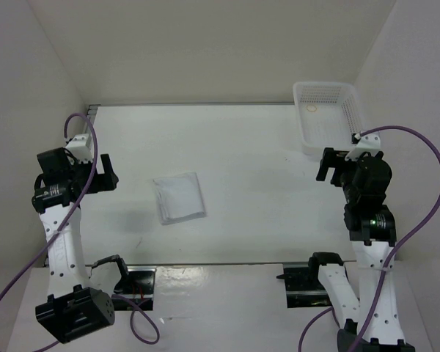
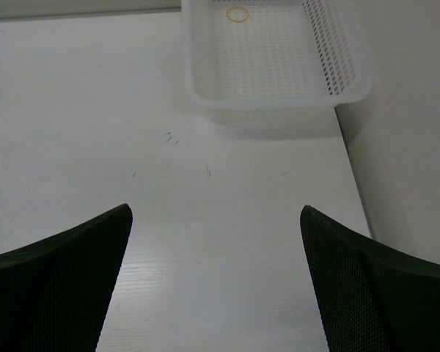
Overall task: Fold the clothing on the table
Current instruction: Fold the skirt
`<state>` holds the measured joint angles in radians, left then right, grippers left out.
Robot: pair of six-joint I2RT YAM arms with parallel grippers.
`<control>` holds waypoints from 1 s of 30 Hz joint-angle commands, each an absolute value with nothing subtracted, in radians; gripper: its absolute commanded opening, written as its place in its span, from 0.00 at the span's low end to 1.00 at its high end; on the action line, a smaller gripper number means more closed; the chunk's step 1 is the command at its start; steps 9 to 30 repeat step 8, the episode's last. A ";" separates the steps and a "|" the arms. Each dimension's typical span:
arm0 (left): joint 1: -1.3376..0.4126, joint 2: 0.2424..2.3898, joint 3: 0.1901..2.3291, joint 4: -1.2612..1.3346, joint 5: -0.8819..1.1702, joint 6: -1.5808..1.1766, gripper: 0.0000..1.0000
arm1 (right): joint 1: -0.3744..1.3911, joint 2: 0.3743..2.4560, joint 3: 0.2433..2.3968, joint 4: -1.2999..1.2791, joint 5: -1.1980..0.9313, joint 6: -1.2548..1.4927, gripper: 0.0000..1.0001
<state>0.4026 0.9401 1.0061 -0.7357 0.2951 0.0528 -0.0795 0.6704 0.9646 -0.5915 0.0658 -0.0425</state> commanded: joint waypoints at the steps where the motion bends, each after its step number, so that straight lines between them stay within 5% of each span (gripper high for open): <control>1: 0.408 0.927 1.029 -0.715 0.324 0.069 1.00 | -0.087 0.670 0.956 -0.565 0.057 -0.049 0.99; 30: 0.408 0.927 1.029 -0.724 0.324 0.069 1.00 | -0.087 0.693 0.966 -0.577 0.057 -0.049 0.99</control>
